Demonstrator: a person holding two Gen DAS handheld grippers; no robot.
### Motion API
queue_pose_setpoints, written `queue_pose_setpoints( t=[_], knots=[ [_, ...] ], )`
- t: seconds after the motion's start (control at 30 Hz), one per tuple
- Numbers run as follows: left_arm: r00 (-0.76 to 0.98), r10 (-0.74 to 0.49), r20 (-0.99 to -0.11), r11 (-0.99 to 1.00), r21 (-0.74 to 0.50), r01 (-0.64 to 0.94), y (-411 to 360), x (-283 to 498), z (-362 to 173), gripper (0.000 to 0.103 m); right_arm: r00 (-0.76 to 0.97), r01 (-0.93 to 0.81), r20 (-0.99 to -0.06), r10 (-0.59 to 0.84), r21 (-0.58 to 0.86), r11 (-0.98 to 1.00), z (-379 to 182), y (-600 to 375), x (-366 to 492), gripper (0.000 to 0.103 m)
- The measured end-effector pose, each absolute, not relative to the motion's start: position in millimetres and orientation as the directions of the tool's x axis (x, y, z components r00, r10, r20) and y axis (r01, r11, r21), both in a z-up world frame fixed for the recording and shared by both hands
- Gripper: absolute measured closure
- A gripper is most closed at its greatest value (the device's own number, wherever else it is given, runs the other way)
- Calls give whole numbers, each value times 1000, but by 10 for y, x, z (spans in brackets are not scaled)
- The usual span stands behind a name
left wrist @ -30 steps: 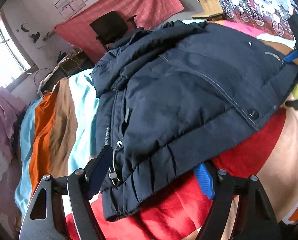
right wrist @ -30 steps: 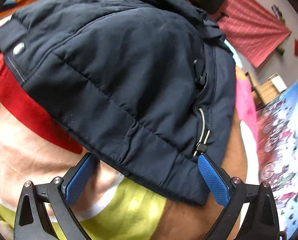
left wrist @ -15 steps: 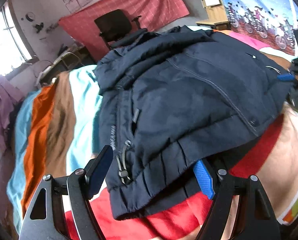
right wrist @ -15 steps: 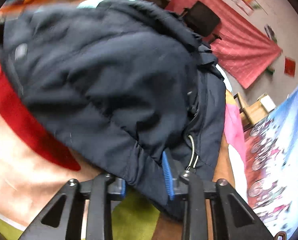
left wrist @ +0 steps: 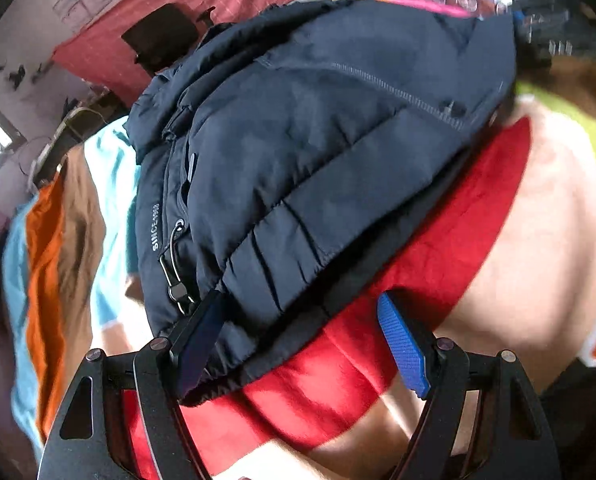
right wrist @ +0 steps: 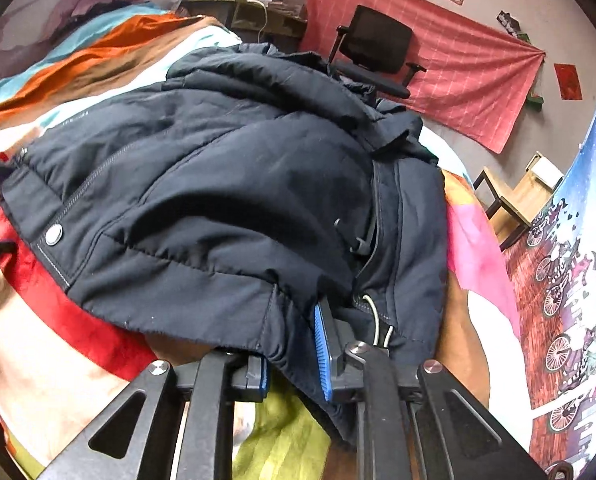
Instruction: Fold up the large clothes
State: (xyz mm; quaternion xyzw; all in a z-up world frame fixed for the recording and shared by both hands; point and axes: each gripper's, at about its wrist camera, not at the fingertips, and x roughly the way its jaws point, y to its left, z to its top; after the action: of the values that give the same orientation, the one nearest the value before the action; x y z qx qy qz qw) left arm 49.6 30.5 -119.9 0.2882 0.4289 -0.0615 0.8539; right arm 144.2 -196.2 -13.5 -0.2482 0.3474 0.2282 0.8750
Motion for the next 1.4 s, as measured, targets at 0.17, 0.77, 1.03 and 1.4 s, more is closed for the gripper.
queue_pose_setpoints(
  t=[0.17,0.77,1.03,1.4],
  knots=[
    [669,190,-719,793,514,326,243,449,-1221,44,683,-544,-685,252,-248,801,-5,-1986,1460,89],
    [803,198,-563,856,498,138,518,353,-491,99,781,-468,-550,297,-200,861,502,-2132,1203,96],
    [819,167,-549,897,430,106,518,713,122,99,773,-485,-536,341,-151,861,812,-2098,1418,96],
    [864,180,-470,950,311,-28,724,1852,1141,99,762,-519,-488,425,-69,852,1616,-1843,2522,96]
  ],
)
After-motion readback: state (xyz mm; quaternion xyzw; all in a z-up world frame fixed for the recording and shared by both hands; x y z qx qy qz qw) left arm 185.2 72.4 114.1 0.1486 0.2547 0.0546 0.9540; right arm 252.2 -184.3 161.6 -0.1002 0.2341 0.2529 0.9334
